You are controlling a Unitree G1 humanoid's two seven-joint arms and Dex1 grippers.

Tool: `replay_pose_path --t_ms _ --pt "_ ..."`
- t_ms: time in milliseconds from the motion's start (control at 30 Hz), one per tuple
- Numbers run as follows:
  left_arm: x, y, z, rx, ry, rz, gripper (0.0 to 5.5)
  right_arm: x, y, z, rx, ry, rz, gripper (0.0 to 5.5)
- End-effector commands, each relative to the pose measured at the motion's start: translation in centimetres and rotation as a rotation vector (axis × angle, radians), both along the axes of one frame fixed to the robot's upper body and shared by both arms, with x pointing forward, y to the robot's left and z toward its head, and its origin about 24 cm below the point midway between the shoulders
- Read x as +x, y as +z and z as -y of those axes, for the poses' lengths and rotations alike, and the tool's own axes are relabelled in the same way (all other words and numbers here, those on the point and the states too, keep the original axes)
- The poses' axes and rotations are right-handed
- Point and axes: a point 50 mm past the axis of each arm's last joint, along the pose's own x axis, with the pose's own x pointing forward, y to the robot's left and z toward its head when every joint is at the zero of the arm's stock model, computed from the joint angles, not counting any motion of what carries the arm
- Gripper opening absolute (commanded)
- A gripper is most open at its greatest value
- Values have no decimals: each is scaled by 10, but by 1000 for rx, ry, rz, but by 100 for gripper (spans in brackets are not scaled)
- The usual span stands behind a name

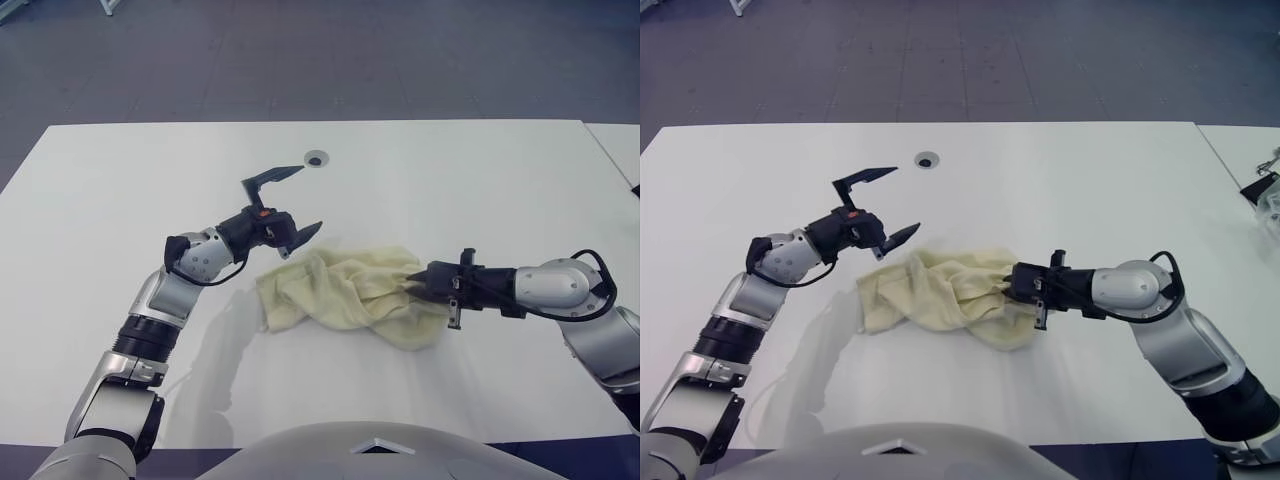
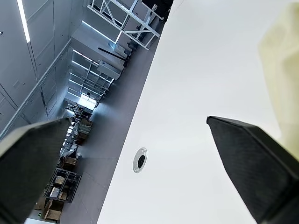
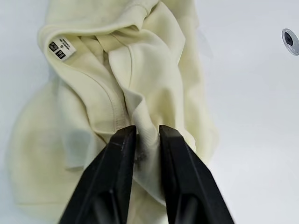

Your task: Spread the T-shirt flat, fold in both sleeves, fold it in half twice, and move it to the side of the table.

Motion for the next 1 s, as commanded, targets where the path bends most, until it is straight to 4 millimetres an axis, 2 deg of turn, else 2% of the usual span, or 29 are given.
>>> replay_pose_path --t_ms 33,67,267,333,400,500,600,733,867,1000 --pt "-2 -1 -1 13 3 -8 540 -1 2 2 -22 6 0 130" --pt "-2 -1 -1 13 4 -8 540 -1 1 3 -27 7 -8 129" --pt "-1 0 -2 16 6 -5 540 -2 1 4 -26 12 -22 30" --pt "-1 0 -3 20 6 -5 540 0 6 4 -6 1 -5 2" --pt "0 4 -5 21 3 -2 540 2 16 3 41 -17 20 2" --pt "7 28 -13 -95 30 -28 540 5 41 6 139 -67 70 2" --pt "14 63 -11 -356 -18 -258 540 7 63 7 243 -116 150 2" --pt "15 86 3 -398 -188 -431 540 10 78 3 345 -136 239 2" --pt "23 78 2 -266 -252 -558 540 2 90 -11 386 -56 261 2" --pt "22 70 -1 -178 -284 -616 540 -12 79 -11 276 -2 198 2"
